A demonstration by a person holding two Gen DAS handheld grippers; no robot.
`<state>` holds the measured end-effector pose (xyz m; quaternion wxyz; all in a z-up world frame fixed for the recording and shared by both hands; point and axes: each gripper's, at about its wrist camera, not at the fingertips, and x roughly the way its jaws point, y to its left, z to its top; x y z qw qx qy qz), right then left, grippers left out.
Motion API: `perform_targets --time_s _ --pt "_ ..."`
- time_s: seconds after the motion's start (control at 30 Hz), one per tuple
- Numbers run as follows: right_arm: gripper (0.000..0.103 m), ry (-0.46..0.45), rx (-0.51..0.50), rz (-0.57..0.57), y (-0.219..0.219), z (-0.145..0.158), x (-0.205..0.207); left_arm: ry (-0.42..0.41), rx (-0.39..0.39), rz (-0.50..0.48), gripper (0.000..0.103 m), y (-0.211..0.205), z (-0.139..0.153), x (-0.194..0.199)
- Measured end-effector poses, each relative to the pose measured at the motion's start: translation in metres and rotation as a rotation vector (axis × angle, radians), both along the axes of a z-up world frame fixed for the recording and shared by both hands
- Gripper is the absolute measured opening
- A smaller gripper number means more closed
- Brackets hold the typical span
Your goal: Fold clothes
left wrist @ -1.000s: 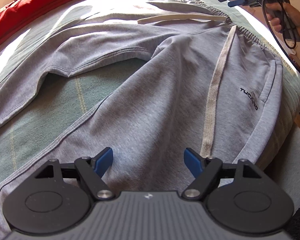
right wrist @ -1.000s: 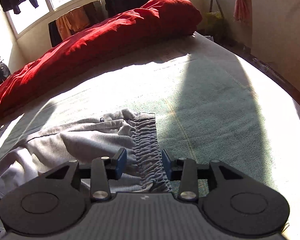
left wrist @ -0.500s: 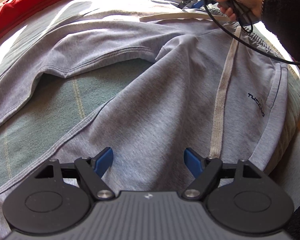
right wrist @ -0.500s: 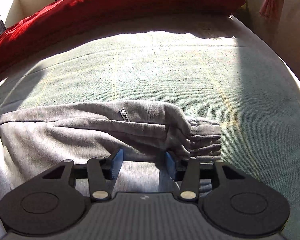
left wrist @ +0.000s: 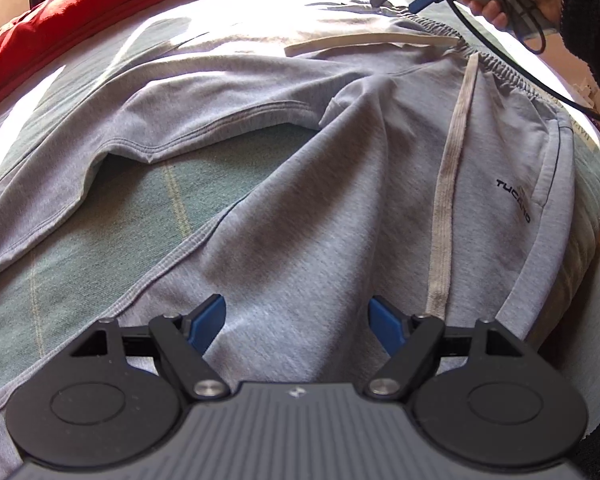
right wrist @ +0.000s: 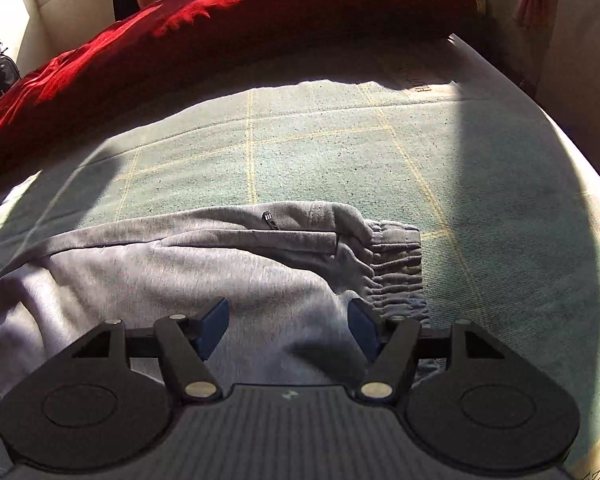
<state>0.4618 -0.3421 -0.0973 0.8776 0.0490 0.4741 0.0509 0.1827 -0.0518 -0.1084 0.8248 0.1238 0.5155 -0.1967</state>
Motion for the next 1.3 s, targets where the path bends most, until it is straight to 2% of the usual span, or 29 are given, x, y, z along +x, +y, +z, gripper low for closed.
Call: perform_targets --time_s 0.13,0.33,0.43,0.63,0.67,0.7,0.73,0.83,1.13,1.2,1.3 --pt "0.084 -0.013 -0.029 0.055 0.002 0.025 -0.044 -0.024 0.009 0.0 0.078 0.004 0.008 -0.014" --pt "0.085 0.056 -0.062 0.141 0.014 0.035 -0.119 -0.043 0.017 0.004 0.079 0.009 0.014 -0.037" --pt "0.086 0.125 -0.065 0.18 0.025 0.022 -0.154 -0.032 0.009 0.006 0.079 0.013 0.012 -0.047" --pt "0.087 0.27 -0.138 0.204 0.042 -0.033 -0.202 -0.001 -0.025 0.017 0.079 0.02 -0.011 -0.059" --pt "0.09 0.264 -0.137 0.192 0.043 -0.038 -0.206 0.004 -0.027 0.027 0.079 0.022 -0.015 -0.059" --pt "0.1 0.254 -0.136 0.179 0.043 -0.042 -0.209 0.01 -0.029 0.036 0.079 0.024 -0.02 -0.059" --pt "0.103 0.245 -0.134 0.166 0.043 -0.047 -0.213 0.016 -0.031 0.046 0.079 0.025 -0.025 -0.06" --pt "0.103 0.246 -0.127 0.138 0.043 -0.051 -0.214 0.03 -0.071 0.074 0.087 0.031 -0.027 -0.061" --pt "0.103 0.276 -0.1 0.152 0.037 -0.051 -0.206 0.082 -0.106 0.104 0.091 0.048 -0.027 -0.081" --pt "0.103 0.274 -0.108 0.15 0.038 -0.051 -0.206 0.094 -0.123 0.108 0.099 0.054 -0.029 -0.084" --pt "0.103 0.266 -0.127 0.148 0.041 -0.051 -0.207 0.102 -0.155 0.135 0.102 0.058 -0.031 -0.083"
